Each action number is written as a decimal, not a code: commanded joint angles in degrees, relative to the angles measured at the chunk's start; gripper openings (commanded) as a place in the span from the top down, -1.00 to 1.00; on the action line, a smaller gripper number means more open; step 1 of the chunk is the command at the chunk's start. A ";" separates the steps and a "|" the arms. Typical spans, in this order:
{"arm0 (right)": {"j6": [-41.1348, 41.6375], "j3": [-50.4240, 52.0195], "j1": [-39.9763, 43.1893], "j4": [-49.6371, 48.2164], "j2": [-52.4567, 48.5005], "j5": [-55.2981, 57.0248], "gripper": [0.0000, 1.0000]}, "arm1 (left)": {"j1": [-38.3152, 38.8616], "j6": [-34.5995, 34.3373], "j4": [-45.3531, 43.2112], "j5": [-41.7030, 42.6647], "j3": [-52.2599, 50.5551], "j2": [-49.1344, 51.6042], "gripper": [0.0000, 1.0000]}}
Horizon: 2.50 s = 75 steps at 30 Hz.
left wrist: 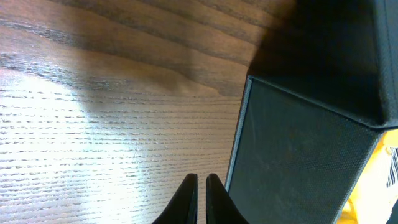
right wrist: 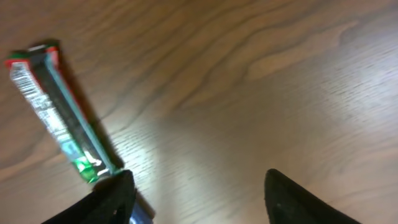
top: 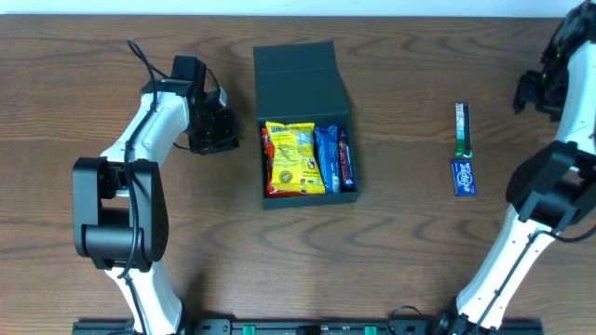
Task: Pack container
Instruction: 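Move the right gripper to the green-red bar and grasp it, then carry the green-red bar into the box and release it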
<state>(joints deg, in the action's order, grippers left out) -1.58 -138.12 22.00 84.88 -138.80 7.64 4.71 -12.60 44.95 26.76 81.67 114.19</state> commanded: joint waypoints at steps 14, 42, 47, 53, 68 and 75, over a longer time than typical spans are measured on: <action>-6.82 16.26 -10.47 -20.46 1.40 -3.69 -0.54 | -0.15 0.79 0.24 -0.20 1.01 -1.05 0.85; -7.89 25.00 -10.19 -21.31 -1.03 -5.09 0.10 | -0.15 0.79 0.24 -0.33 1.01 -1.05 0.85; -7.26 25.00 -10.19 -21.68 -1.03 -5.44 0.26 | -0.15 0.79 0.31 -0.33 1.01 -1.05 0.85; -3.91 24.48 -10.43 -21.40 -1.03 -8.92 0.28 | -0.15 0.79 0.46 -0.33 1.01 -1.05 0.86; -0.96 5.29 -16.87 -9.44 -0.98 -9.62 0.47 | -0.15 0.81 0.50 -0.33 1.01 -1.05 0.85; 6.01 -7.19 -25.99 0.31 -0.96 -9.70 0.49 | -0.15 0.83 1.40 -0.33 1.01 -1.05 0.85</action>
<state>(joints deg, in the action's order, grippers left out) -0.36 -142.65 -0.97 84.12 -139.90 -1.54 4.71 -12.60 46.06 26.76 81.67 114.21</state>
